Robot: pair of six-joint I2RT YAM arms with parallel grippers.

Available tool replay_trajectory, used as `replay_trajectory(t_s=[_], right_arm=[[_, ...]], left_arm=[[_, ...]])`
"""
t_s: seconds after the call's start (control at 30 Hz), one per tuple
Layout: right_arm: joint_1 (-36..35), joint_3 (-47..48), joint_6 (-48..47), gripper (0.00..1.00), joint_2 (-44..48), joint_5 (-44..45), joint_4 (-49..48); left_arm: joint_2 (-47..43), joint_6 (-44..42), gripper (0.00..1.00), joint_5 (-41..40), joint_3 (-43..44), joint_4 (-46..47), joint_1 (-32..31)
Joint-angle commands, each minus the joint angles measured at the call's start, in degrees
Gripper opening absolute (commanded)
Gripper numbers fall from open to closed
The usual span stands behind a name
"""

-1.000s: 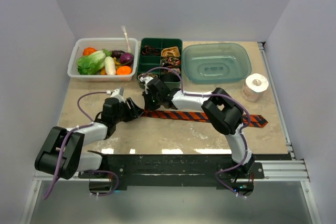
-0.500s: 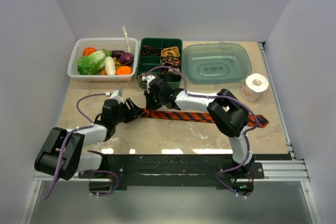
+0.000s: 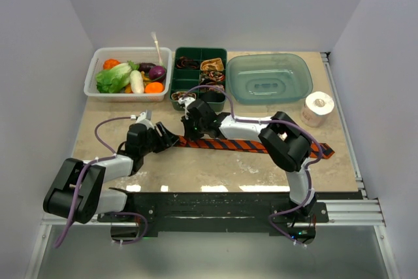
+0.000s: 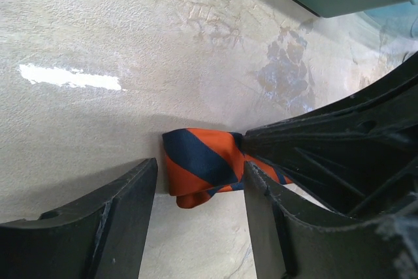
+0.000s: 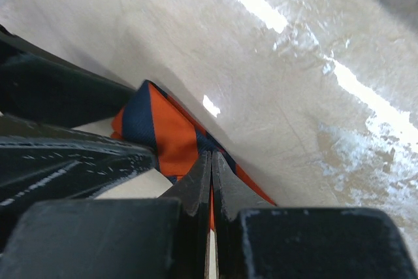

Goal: Roll the ties
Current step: Roll the tie at the center of the board.

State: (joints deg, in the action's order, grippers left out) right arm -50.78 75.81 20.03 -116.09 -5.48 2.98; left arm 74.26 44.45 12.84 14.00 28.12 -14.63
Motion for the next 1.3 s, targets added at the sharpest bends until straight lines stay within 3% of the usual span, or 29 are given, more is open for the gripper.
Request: replay_trajectory(t_s=[0.0, 0.33, 0.53, 0.8, 0.87, 0.97, 1.27], right_arm=[[-0.6, -0.6, -0.8, 0.00, 0.9, -0.1, -1.6], [-0.7, -1.7, -0.7, 0.00, -0.8, 1.3, -2.2], [-0.8, -3.3, -0.4, 0.00, 0.3, 1.2, -2.7], [-1.1, -2.9, -0.6, 0.00, 0.8, 0.6, -4.9], [-1.2, -2.4, -0.5, 0.00, 1.0, 0.4, -4.9], [-1.7, -1.1, -0.5, 0.00, 0.8, -0.1, -4.7], [-3.4, 4.1, -0.1, 0.00, -2.2, -1.0, -3.7]], left_arm=[[0.5, 0.7, 0.61, -0.2, -1.0, 2.6, 0.6], [3.4, 2.3, 0.56, 1.4, -1.2, 5.4, 0.7], [4.1, 3.1, 0.46, 0.6, -2.0, 7.6, 0.6], [3.6, 2.2, 0.24, 0.4, -1.9, 8.0, 0.7], [3.2, 1.1, 0.15, 0.4, -1.1, 6.4, 0.7], [1.5, -0.8, 0.09, -0.6, 0.1, 3.0, 0.7], [-6.0, -8.6, 0.04, -7.9, 7.0, -13.2, 0.7]])
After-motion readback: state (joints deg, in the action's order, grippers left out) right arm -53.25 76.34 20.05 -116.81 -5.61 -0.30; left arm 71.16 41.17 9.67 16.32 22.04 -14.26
